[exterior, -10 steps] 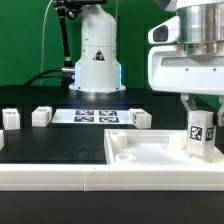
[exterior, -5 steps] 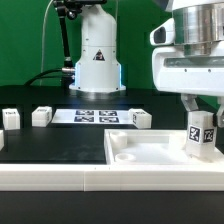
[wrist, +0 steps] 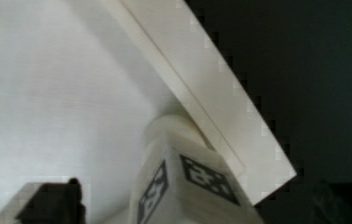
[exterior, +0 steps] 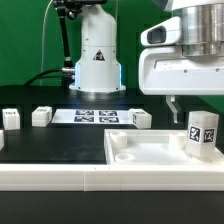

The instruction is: Assemble one leg

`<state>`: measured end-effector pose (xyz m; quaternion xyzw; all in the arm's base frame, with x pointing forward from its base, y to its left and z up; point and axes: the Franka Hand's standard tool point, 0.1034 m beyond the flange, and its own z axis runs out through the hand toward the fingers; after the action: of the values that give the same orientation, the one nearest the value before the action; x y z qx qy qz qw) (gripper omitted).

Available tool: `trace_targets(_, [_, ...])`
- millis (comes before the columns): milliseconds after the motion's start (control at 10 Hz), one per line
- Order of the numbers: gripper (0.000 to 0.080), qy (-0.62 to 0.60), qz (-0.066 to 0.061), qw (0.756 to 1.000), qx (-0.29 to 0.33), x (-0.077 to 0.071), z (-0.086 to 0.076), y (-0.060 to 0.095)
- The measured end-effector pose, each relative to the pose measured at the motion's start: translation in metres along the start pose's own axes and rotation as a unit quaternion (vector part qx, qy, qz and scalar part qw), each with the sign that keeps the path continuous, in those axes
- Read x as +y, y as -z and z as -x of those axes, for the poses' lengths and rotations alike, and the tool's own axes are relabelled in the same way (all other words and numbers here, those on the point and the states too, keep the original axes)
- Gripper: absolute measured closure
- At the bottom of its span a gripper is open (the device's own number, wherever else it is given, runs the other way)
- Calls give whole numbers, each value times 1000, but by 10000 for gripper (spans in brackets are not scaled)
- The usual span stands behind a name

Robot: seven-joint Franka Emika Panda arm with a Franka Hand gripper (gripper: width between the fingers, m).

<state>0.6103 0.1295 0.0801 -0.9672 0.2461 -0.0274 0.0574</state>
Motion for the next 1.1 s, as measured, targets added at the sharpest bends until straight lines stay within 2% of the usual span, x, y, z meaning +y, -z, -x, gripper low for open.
trace_targets(100, [151,67,9,998,4,-1,1,0])
trace_targets(200, [150,111,13,994,6,0,0,0])
trace_targets(600, [150,293,35,955,10,4,-2,-1])
trace_targets(900, [150,364,36,931,13,4,-5,0])
trace_targets(1000, [176,361,36,932,13,4,-4,0])
trace_targets(1100, [309,361,36,932,13,4,-5,0])
